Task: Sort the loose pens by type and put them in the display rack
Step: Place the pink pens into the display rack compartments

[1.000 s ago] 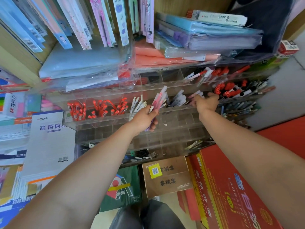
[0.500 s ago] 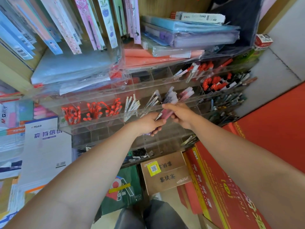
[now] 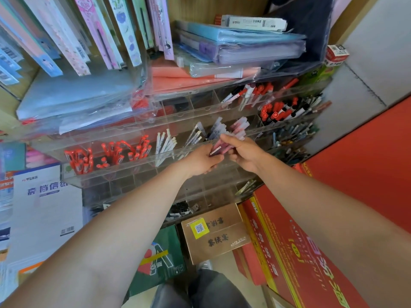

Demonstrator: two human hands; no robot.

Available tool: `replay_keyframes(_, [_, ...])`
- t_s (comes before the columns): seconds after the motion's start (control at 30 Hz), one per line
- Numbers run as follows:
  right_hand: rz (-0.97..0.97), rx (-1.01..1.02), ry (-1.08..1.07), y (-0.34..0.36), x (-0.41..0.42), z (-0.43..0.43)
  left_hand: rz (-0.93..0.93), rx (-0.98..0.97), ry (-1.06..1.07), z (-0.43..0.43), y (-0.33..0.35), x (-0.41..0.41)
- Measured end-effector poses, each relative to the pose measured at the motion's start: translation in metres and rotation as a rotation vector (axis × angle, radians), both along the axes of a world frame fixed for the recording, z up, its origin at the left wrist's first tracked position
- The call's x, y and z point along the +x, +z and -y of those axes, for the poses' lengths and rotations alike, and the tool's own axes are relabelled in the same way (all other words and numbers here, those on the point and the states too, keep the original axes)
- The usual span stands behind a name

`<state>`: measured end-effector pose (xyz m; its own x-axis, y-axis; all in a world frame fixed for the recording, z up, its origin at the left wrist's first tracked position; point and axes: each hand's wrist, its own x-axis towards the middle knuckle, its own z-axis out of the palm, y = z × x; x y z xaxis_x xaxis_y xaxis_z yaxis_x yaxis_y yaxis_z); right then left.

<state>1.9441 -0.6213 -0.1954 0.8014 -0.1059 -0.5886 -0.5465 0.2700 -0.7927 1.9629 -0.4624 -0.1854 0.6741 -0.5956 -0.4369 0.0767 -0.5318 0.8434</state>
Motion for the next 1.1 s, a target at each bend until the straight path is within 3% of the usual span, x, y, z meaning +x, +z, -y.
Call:
replay_keyframes(0.1, [0.016,-0.092,-0.123,0.012,0.013,0.011,0.046,0.038,0.081,0.01,-0.001,0.01])
replay_keyframes(0.27, [0.044,-0.301,-0.398,0.028,0.035,0.041,0.452,0.295,0.081,0.013,-0.004,0.025])
replay_keyframes(0.4, [0.133,-0.427,-0.519,0.029,0.048,0.052,0.677,0.507,-0.161,0.011,-0.006,0.029])
replay_keyframes(0.6, [0.154,-0.483,-0.658,0.023,0.056,0.061,0.588,0.67,-0.413,0.003,-0.023,0.031])
replay_keyframes(0.83, [0.17,-0.502,-0.658,0.017,0.047,0.055,0.59,0.701,-0.474,-0.003,-0.033,0.034])
replay_keyframes(1.1, [0.157,-0.624,-0.503,0.006,0.049,0.045,0.597,0.699,-0.492,-0.006,-0.036,0.035])
